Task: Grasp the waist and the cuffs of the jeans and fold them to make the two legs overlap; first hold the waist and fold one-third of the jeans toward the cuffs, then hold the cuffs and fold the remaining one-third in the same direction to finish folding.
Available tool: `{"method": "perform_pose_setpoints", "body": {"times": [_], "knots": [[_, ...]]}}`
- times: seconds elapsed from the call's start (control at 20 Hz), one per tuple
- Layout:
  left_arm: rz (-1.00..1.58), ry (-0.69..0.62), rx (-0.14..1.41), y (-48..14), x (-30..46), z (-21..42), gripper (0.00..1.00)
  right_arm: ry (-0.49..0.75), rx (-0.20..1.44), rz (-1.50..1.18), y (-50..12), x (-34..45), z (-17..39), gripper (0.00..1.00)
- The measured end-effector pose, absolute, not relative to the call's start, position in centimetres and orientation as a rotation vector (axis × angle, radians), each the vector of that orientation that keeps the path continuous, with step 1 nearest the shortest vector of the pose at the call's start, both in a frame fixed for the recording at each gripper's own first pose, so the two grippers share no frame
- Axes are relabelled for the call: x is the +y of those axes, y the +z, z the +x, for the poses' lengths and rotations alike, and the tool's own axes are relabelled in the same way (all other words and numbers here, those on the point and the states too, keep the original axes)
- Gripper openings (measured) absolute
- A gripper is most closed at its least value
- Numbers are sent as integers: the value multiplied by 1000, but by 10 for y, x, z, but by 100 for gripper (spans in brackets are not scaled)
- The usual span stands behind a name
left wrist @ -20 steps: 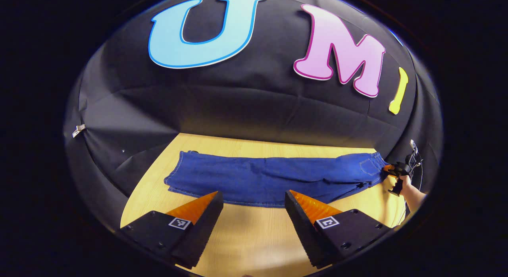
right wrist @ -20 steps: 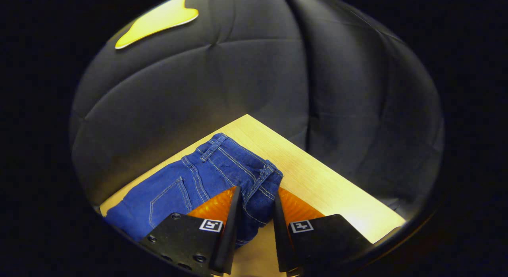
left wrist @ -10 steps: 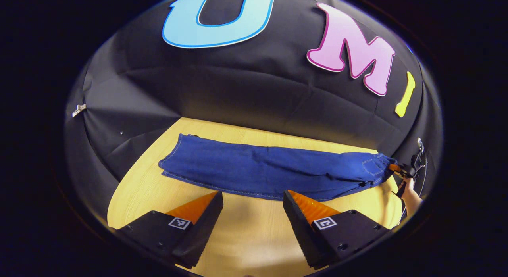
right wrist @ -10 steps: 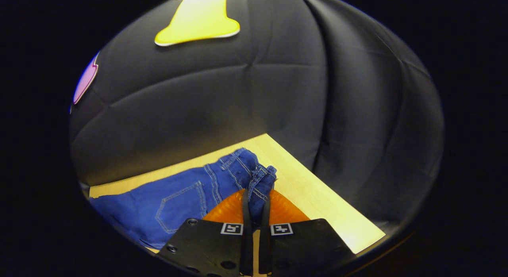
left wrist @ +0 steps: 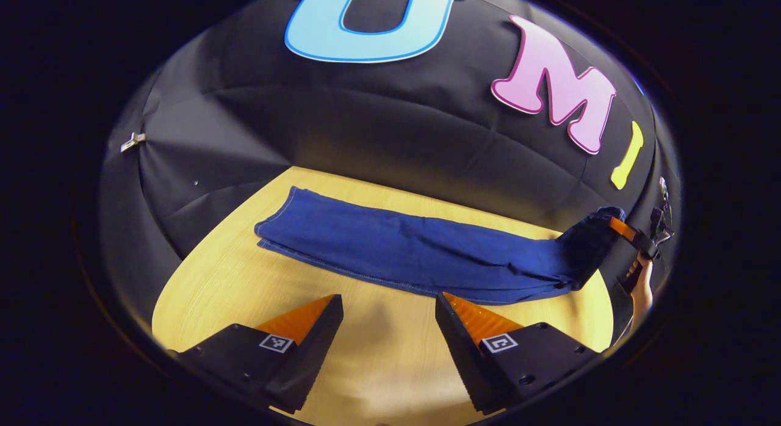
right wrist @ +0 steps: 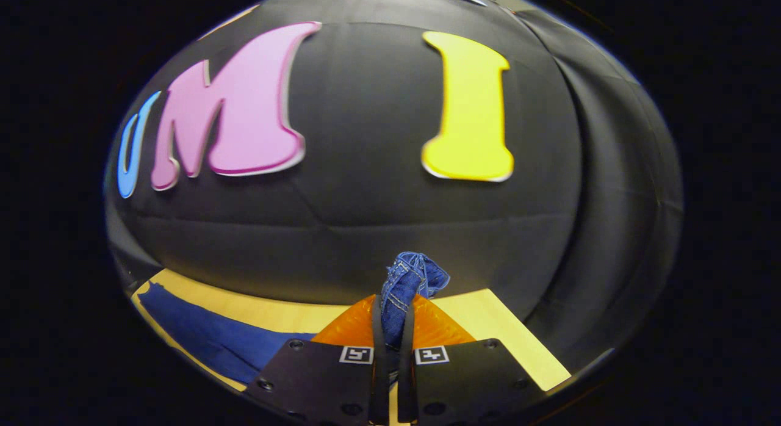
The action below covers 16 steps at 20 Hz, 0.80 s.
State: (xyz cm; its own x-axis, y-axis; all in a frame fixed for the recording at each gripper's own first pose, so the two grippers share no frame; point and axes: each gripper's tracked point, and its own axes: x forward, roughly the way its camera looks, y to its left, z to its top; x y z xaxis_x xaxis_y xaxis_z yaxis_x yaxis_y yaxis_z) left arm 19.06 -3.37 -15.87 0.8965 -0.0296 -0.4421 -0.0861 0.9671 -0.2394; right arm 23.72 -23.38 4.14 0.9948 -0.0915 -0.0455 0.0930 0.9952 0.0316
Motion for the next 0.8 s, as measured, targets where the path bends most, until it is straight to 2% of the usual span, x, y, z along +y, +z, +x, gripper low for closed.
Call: {"method": "perform_pose_setpoints", "body": {"times": [0.25,0.5,0.8], "knots": [[-343,80,405,-168,3,192,96,77,-11,-111,-5,-209,216,10],[-373,119,364,-178,46,203,96,255,90,-205,-80,-202,208,10],[-365,193,299,-181,123,237,96,316,217,-291,-139,-227,219,10]]}}
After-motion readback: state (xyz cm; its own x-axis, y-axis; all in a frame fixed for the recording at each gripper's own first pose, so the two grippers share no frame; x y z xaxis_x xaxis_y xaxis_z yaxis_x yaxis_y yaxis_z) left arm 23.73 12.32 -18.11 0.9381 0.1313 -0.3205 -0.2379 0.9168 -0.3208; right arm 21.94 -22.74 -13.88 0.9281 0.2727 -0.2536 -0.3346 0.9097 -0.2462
